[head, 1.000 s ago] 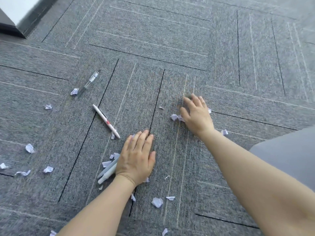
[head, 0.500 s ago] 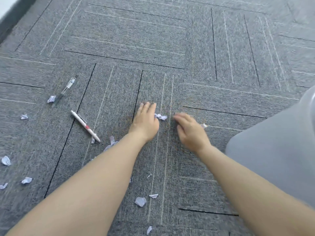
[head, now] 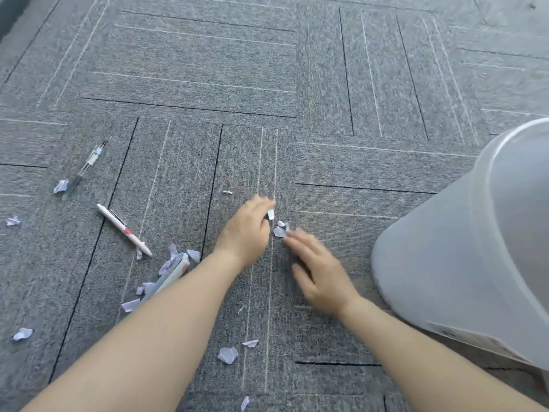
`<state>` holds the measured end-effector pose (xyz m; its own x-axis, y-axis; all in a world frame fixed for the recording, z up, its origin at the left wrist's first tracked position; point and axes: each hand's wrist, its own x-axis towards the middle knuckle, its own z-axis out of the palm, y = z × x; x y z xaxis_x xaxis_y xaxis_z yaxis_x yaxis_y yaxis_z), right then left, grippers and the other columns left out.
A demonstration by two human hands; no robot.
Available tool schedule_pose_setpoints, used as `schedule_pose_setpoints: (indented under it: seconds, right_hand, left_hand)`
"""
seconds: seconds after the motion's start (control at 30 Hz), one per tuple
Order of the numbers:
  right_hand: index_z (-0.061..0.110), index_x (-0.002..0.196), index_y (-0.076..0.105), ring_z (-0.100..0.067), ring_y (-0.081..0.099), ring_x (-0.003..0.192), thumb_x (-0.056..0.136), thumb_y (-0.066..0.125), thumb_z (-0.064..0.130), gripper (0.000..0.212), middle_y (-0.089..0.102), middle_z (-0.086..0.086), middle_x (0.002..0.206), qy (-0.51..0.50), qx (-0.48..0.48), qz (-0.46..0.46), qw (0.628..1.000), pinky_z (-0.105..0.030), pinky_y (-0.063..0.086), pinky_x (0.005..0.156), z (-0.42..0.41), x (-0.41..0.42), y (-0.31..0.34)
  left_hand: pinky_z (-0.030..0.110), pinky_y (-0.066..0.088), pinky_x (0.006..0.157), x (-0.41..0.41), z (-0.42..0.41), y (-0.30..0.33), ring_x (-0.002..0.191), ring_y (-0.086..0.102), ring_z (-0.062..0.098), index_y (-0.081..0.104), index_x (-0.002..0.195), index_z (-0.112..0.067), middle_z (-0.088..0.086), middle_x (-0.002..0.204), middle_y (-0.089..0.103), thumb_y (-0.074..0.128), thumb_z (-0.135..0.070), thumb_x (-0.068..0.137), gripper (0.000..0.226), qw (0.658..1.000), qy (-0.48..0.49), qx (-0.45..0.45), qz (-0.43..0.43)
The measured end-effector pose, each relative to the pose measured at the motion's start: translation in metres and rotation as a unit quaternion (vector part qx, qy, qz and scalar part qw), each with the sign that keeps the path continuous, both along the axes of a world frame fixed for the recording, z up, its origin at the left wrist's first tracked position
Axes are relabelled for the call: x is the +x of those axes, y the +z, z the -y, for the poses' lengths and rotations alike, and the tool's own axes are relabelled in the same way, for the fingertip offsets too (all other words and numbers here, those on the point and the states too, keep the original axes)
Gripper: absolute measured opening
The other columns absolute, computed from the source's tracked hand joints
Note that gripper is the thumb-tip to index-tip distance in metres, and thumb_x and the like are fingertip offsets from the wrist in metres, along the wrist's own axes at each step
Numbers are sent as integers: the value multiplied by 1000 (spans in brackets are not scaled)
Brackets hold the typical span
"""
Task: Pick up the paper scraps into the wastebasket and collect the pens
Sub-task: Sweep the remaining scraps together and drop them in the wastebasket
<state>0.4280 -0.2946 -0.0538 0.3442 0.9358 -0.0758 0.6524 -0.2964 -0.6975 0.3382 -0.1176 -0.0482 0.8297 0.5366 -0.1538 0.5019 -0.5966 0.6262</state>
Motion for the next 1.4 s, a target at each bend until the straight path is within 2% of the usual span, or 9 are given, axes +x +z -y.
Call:
schedule_pose_setpoints:
  seconds: [0.13, 0.27, 0.43, 0.6, 0.73, 0.87, 1.07, 1.27, 1.4]
  right_hand:
    - [16, 145, 42, -12, 21, 147, 94, 48, 18, 51, 35, 3, 155, -59, 41, -2, 997, -40, 25, 118, -15, 2, -9]
    - [19, 152, 28, -11, -1, 150, 97, 45, 35, 60, 16, 3, 162, -14, -49, 81, 995, -40, 5, 122, -46, 21, -15]
    - [15, 151, 29, -17, 6, 150, 95, 46, 40, 65, 22, -3, 161, 111, -39, 141, 983, -38, 6, 122, -63, 5, -18]
    - [18, 141, 46, -13, 43, 132, 95, 47, 25, 46, 50, 0, 143, 73, 42, 1, 996, -29, 35, 111, -44, -20, -3]
    - [21, 148, 36, -13, 14, 148, 97, 46, 29, 53, 28, 5, 158, -5, -11, 13, 1000, -33, 12, 120, -64, -7, -5]
    - [23, 152, 30, -12, -1, 150, 98, 44, 34, 56, 17, 6, 162, 127, -68, 93, 985, -33, -4, 121, -85, -15, -8]
    - [15, 129, 59, -20, 48, 127, 94, 50, 18, 36, 57, 0, 135, 130, 23, 73, 989, -35, 40, 106, -62, -50, 2]
    - [17, 123, 63, -22, 50, 120, 92, 53, 14, 32, 61, 0, 129, 128, 24, 123, 984, -42, 39, 105, -89, -73, 9]
    - [20, 129, 58, -22, 45, 128, 94, 51, 15, 37, 55, 2, 137, 113, 8, 128, 985, -46, 36, 109, -101, -82, 13]
  left_hand:
    - [42, 38, 106, -15, 3, -7, 124, 44, 21, 55, 126, -12, 7, 131, 54, 42, -4, 88, 41, 988, 47, 116, 87]
    - [44, 26, 114, -9, -22, -12, 138, 25, 26, 34, 143, -16, 8, 151, 30, 46, -12, 91, 54, 964, 228, 123, -64]
    - [37, 41, 92, -9, -41, -16, 107, 49, 25, 61, 114, -12, 7, 116, 59, 52, -7, 90, 27, 965, 164, 199, -46]
    - [34, 50, 76, -42, -22, -11, 85, 53, 15, 64, 88, -11, 1, 89, 62, 54, -4, 88, 12, 990, 22, 131, 38]
    - [27, 47, 77, -77, 0, -11, 85, 54, 16, 61, 97, -9, 2, 93, 58, 51, 3, 85, 19, 988, 45, 96, 114]
    - [32, 43, 83, -103, 17, -9, 92, 52, 23, 60, 99, -6, 8, 98, 56, 55, 7, 79, 24, 970, 174, 143, 93]
    - [39, 42, 72, -163, 8, -4, 86, 49, 26, 60, 100, -12, 6, 97, 57, 68, -21, 74, 28, 942, 258, 209, -53]
    - [35, 39, 70, -184, 7, 1, 80, 47, 21, 58, 92, -18, -1, 85, 59, 62, -30, 75, 21, 937, 190, 241, -169]
    - [33, 39, 66, -193, 3, 10, 73, 43, 18, 56, 95, -13, 1, 84, 52, 58, -25, 76, 23, 950, 170, 219, -142]
